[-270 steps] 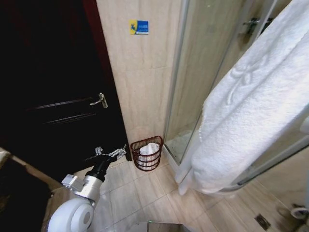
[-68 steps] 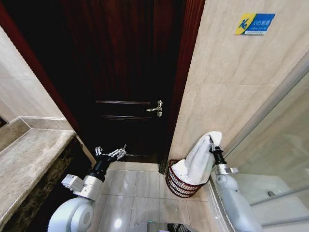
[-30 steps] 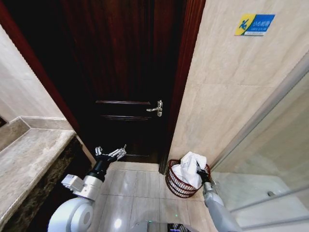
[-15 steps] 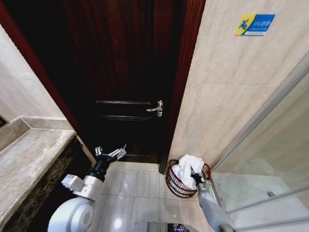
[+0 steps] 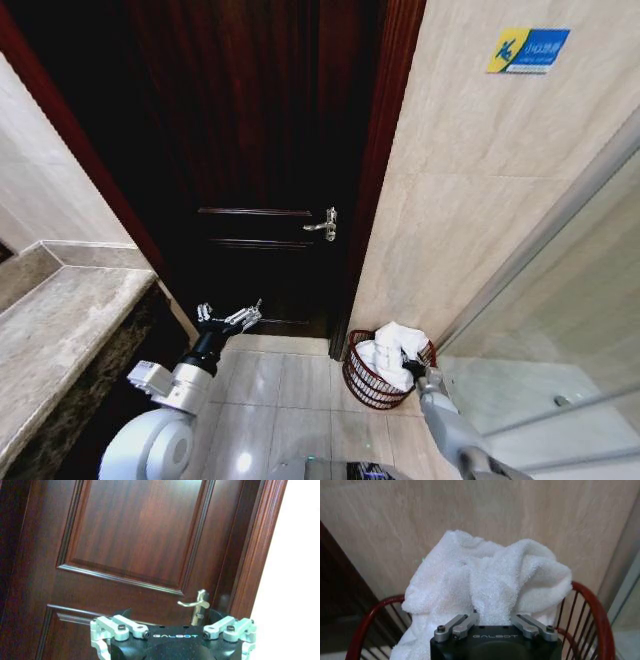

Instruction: Discard the used towel into the hamper.

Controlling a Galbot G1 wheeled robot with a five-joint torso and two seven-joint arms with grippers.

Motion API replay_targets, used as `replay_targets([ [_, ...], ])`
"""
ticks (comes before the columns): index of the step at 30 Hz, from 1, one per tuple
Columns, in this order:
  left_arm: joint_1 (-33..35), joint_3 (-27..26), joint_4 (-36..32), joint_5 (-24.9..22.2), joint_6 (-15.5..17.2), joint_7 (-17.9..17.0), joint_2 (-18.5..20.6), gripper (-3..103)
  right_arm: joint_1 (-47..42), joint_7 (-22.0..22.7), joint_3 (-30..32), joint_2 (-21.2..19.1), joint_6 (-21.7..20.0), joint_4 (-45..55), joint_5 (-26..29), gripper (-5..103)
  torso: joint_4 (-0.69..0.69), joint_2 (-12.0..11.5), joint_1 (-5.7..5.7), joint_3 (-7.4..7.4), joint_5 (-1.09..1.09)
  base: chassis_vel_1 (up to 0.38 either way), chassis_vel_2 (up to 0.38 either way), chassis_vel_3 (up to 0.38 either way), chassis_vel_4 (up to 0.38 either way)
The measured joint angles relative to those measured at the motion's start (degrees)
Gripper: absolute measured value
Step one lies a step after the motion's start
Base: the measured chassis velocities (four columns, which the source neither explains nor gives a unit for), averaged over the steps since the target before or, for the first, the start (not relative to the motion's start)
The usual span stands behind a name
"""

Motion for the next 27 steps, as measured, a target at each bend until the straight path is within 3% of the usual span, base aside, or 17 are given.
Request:
replay_targets([
  [4, 0.00, 0.00, 0.00, 0.00, 0.00, 0.00, 0.00, 100, 2.53, 0.16, 0.23, 0.50, -3.28, -2.27, -2.54, 12, 0.00, 0.00, 0.00, 0.00, -0.01, 0.000, 0.000, 0.000, 0.000],
  [7, 0.00, 0.00, 0.00, 0.00, 0.00, 0.00, 0.00, 100, 4.20, 1.57, 0.43, 1.45, -6.55, -3.16, -7.95, 12, 0.01, 0.00, 0.00, 0.00, 0.02, 0.000, 0.000, 0.000, 0.000],
  [11, 0.00, 0.00, 0.00, 0.00, 0.00, 0.00, 0.00, 100, 5.68, 3.17, 0.56, 1.59, -9.51, -4.83, -9.74, 12, 0.01, 0.00, 0.00, 0.00, -0.01, 0.000, 0.000, 0.000, 0.000],
  [18, 0.00, 0.00, 0.00, 0.00, 0.00, 0.00, 0.00, 100, 5.48, 3.32, 0.32, 1.07, -11.11, -5.18, -10.83, 12, 0.01, -0.09, -0.05, -0.03, 0.02, 0.000, 0.000, 0.000, 0.000],
  [27, 0.00, 0.00, 0.00, 0.00, 0.00, 0.00, 0.01, 100, 7.15, 3.27, 0.05, -1.41, -16.19, -6.28, -7.45, 12, 0.01, -2.74, -1.23, -1.46, 0.02, 0.000, 0.000, 0.000, 0.000],
])
